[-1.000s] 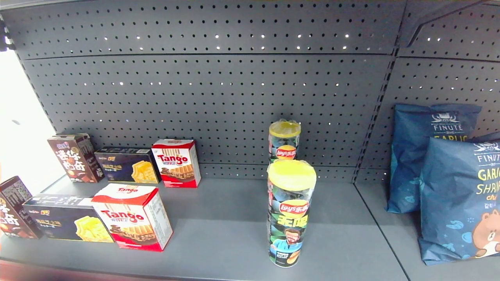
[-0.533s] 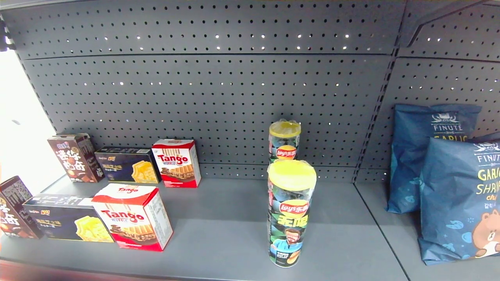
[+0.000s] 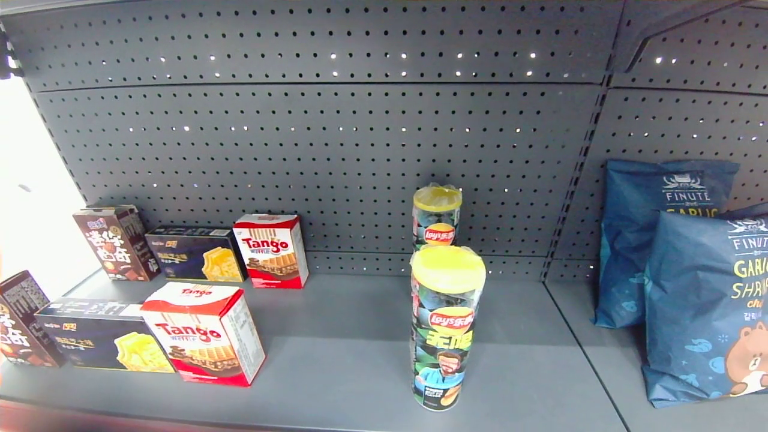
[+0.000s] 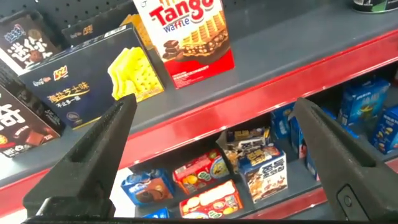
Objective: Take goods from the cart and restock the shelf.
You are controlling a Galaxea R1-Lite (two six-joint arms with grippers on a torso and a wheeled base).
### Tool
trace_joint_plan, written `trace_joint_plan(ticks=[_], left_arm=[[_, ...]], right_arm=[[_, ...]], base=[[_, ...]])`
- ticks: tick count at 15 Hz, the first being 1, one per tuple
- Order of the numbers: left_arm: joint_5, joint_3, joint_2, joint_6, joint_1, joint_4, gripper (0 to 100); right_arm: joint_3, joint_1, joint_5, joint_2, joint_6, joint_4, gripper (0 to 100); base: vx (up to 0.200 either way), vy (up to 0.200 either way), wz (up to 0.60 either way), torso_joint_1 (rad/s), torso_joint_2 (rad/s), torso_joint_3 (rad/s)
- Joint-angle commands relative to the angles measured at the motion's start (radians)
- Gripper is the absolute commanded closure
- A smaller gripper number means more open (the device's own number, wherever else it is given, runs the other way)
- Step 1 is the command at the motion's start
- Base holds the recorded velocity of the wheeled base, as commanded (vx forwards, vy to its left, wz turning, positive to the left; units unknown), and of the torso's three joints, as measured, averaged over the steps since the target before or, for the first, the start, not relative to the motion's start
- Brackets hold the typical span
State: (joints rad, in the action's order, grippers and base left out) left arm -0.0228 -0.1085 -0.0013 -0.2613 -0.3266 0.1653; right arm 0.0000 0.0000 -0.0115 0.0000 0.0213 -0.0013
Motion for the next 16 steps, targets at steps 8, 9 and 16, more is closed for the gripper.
trace_joint_plan(ticks=[8,9,16], left_arm=[[0.228,0.010,0.001,0.186,-0.127,-0.001,0],[0.228,0.010,0.001,0.223,-0.170,-0.007,0],[0.007,0.069,0.063,0.235,-0.015,-0.161,0]], right_arm=[[0.000,0.000,0.001,0.000,0.000,0.000,0],[0.000,0.000,-0.001,0.000,0.000,0.000,0],[0.000,0.000,-0.001,0.000,0.000,0.000,0]], base=[[0.000,0.000,0.00,0.000,0.00,0.000],[0.000,0.000,0.00,0.000,0.00,0.000],[0.000,0.000,0.00,0.000,0.00,0.000]])
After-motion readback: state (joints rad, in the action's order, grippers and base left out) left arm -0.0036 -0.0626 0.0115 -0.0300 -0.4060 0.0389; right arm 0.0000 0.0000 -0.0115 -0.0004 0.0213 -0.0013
